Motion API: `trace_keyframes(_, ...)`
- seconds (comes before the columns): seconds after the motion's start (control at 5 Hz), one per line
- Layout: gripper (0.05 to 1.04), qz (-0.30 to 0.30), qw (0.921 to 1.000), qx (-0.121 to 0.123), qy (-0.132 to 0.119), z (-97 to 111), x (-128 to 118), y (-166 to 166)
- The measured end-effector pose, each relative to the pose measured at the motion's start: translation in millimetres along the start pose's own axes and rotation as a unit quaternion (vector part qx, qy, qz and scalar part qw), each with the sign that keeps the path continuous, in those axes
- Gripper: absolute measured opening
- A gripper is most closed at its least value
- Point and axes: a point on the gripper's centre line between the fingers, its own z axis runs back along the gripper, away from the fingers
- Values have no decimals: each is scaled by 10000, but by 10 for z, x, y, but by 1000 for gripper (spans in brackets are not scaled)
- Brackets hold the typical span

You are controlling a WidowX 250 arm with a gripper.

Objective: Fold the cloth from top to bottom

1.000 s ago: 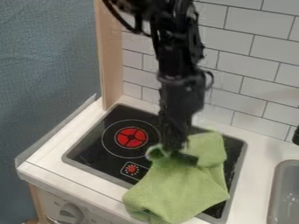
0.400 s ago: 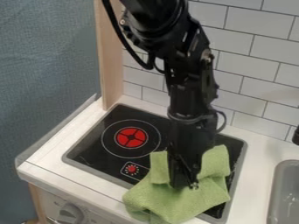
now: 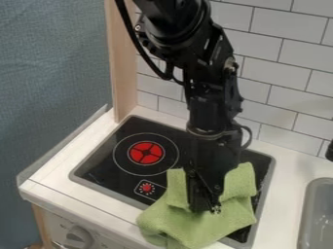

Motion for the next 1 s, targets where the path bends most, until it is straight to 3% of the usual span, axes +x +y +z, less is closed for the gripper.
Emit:
trace_keyframes(0.6, 1011, 158, 9998, -70, 71, 13, -40, 13)
trace_keyframes(0.8, 1011, 192, 9997, -89, 138, 41, -66, 0)
trace_keyframes(1.0, 999, 211, 9997, 78, -3, 198, -64, 26)
